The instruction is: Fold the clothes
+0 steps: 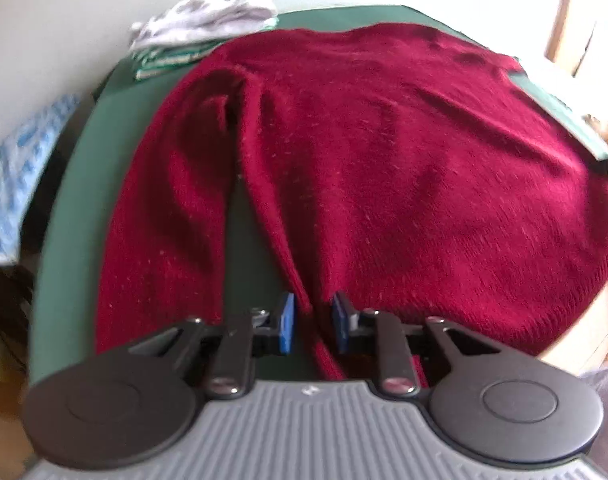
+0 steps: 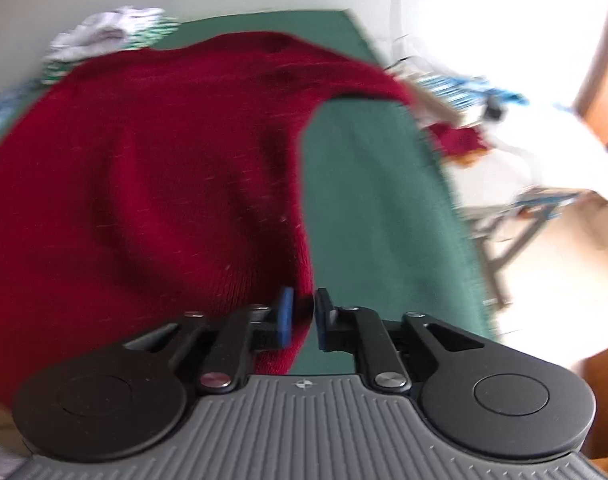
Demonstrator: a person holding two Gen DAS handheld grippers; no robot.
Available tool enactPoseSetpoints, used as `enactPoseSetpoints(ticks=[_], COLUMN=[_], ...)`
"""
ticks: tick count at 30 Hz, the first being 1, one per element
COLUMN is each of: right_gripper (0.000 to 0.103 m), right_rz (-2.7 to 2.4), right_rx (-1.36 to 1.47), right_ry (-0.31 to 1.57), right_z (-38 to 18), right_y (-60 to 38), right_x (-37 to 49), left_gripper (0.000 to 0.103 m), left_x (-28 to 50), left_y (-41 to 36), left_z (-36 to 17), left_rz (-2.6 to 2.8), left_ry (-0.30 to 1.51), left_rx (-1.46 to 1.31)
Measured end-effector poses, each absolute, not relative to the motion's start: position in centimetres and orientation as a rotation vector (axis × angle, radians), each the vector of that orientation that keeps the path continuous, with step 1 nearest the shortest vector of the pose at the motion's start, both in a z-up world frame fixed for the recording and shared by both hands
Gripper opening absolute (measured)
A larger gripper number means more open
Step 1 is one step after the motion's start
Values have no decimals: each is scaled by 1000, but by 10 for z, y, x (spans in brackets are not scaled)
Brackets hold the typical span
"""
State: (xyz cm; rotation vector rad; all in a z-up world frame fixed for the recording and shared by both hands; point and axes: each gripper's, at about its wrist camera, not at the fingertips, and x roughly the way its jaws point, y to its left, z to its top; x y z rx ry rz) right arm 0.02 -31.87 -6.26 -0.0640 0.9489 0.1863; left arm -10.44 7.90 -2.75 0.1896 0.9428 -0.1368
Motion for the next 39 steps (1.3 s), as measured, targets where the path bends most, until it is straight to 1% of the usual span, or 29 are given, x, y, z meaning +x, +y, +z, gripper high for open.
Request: enactPoseSetpoints(ticks=[1, 2, 3, 4, 5, 7, 8, 9, 10, 12, 14, 17, 18, 19, 20, 21, 22, 23, 24, 26, 27, 30, 33, 34, 36, 39], right_gripper=[48, 54, 61, 62, 62, 61, 61, 59, 42, 7, 7, 6, 9, 15, 22, 38, 51, 56, 59, 60, 60, 57, 57, 57, 57, 56], right_rz=[202, 191, 198, 227, 257, 307, 314, 320, 326, 355, 335, 298, 290, 279, 269, 257, 241, 228, 230, 286, 338, 426, 467, 469, 459, 419], right_rx=[-58, -79, -78, -43, 0, 103, 117, 120, 91, 12, -9, -30, -36, -28, -20, -13, -7, 0, 17, 73, 100, 120, 146, 149, 140, 38], right_ry=[957, 957, 957, 973, 991, 1024, 1013, 1001, 987, 978, 992, 1018, 1018, 1006, 993, 972, 930, 884, 834, 770, 776, 852, 909, 918, 922, 905], right_z=[-61, -59, -58, -58, -58, -62, -62, -63, -62, -61, -59, -56, -54, -49, -44, -38, -30, -22, -14, -4, -6, -21, -37, -40, -40, -42], right_y=[-317, -316, -318, -322, -326, -334, -333, -332, -327, -319, -324, -337, -339, -339, -338, -336, -332, -328, -323, -308, -297, -252, -210, -198, -175, -138], right_x=[-4, -8, -13, -17, -22, -31, -38, -45, -51, -57, -58, -56, -55, -53, -51, -50, -49, -48, -47, -45, -40, -25, -18, -18, -21, -20], left_gripper=[25, 28, 48, 60, 69, 60, 38, 24, 16, 10, 8, 9, 11, 14, 23, 41, 55, 74, 75, 73, 71, 74, 73, 72, 62, 62], left_x=[-109, -113, -118, -122, -126, -131, -132, -133, -133, -137, -142, -149, -151, -153, -155, -158, -161, -164, -168, -171, -168, -158, -144, -140, -131, -119], left_y=[74, 71, 68, 67, 66, 56, 51, 47, 44, 43, 47, 57, 60, 64, 69, 76, 83, 90, 101, 122, 134, 169, 195, 200, 202, 204], left_z=[-26, -26, -26, -27, -28, -31, -33, -35, -36, -35, -35, -33, -29, -22, -15, -8, -2, 4, 8, 10, 8, -13, -37, -43, -46, -47], left_rz=[-137, -146, -155, -165, -169, -169, -174, -181, -192, -190, -183, -161, -159, -149, -138, -125, -112, -97, -71, 10, 53, 115, 126, 124, 101, 63], left_ry=[941, 951, 963, 973, 971, 973, 982, 989, 987, 989, 999, 1015, 1006, 977, 950, 928, 907, 885, 860, 841, 842, 886, 948, 954, 959, 964], left_rx=[214, 213, 204, 173, 157, 158, 162, 164, 165, 187, 181, 145, 127, 104, 84, 75, 66, 57, 55, 81, 96, 73, 40, 40, 45, 39])
